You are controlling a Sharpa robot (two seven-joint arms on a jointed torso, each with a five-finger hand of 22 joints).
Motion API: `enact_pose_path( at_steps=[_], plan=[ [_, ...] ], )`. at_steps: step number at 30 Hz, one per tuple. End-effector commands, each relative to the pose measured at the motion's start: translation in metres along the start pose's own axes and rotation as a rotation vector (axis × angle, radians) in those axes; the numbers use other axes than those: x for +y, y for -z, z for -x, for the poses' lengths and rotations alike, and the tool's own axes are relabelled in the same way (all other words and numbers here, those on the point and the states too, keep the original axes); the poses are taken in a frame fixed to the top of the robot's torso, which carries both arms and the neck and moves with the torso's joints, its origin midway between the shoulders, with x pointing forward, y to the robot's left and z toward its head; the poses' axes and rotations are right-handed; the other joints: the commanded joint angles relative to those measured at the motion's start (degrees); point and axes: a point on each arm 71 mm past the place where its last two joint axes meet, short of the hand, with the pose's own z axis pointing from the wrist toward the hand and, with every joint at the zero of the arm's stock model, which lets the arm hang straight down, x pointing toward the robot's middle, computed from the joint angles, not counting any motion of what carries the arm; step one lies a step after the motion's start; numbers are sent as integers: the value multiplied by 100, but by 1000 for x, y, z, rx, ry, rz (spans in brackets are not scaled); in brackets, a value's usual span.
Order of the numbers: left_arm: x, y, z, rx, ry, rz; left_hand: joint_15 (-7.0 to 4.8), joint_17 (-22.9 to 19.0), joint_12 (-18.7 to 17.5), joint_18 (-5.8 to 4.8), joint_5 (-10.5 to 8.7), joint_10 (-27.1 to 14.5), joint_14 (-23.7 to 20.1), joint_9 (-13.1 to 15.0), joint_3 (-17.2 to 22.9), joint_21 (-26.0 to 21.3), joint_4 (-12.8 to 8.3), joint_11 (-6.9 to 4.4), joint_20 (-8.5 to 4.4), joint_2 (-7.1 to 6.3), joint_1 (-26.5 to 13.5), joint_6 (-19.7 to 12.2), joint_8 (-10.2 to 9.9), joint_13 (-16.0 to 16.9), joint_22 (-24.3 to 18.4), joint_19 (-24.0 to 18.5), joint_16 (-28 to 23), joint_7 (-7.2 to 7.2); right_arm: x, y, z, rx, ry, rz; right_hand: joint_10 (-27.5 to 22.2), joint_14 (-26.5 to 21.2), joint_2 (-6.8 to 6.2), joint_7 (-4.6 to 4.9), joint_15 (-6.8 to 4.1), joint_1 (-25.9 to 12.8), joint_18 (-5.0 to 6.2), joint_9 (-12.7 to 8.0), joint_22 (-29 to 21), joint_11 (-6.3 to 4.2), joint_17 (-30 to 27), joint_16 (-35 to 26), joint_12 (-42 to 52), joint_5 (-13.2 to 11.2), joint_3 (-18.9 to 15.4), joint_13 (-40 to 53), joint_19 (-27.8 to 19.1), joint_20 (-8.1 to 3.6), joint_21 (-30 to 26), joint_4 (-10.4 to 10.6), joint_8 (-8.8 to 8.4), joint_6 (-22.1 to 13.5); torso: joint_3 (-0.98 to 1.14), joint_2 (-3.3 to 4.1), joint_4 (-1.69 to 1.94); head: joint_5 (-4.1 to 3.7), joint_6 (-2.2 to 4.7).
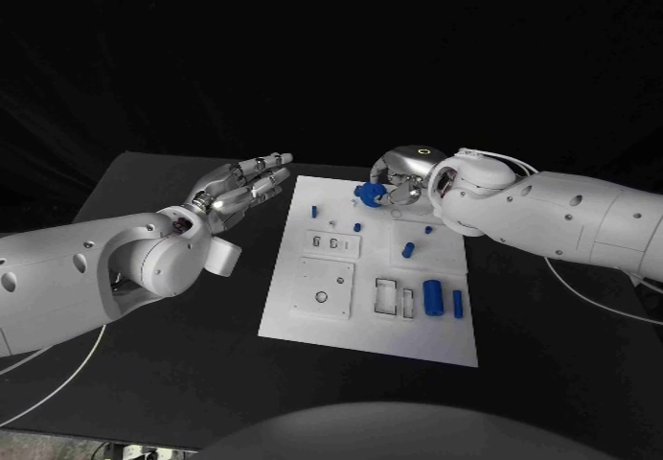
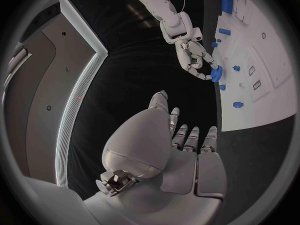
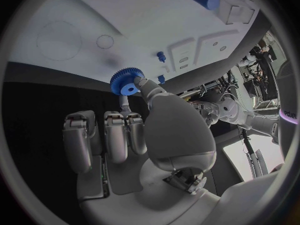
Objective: Assemble the parts on the task board
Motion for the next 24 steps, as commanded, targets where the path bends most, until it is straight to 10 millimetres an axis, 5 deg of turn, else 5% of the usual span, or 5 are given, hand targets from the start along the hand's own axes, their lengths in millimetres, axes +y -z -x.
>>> enact_pose_path(
  at_steps=[1, 20, 24],
  plan=[
    [-1, -1, -3, 22, 4, -7, 32, 10, 19, 91, 20, -6, -18, 5, 22, 17, -4, 43, 38, -15, 62, 37, 21, 6, -96, -9, 37, 18, 6, -7, -3, 47, -14, 22, 594, 608, 21, -371, 28, -38, -15, 524, 1475, 28, 1506, 20, 22, 2, 4, 1510, 541, 0, -42, 19, 435, 428, -1, 2, -3, -10, -8],
    [-1, -3, -4, 27, 5, -6, 33, 11, 19, 92, 24, -6, -15, 5, 25, 22, -4, 50, 39, -17, 68, 35, 21, 6, -93, -4, 43, 24, 27, -27, -14, 104, -22, 42, 594, 608, 26, -292, 84, -17, 2, 409, 1453, 78, 1506, 20, 22, -2, 44, 1510, 492, 55, -92, 8, 241, 357, -2, -3, -9, -31, 9],
    [-1, -3, -4, 29, 6, -6, 33, 11, 19, 92, 24, -6, -15, 5, 25, 22, -4, 50, 39, -17, 68, 35, 21, 6, -93, -4, 43, 24, 28, -29, -16, 113, -22, 41, 594, 608, 24, -248, 100, -48, 13, 291, 1438, 97, 1506, 20, 22, -106, 54, 1510, 459, 85, -125, 35, 66, 267, 1, -2, -10, -33, -3]
  ],
)
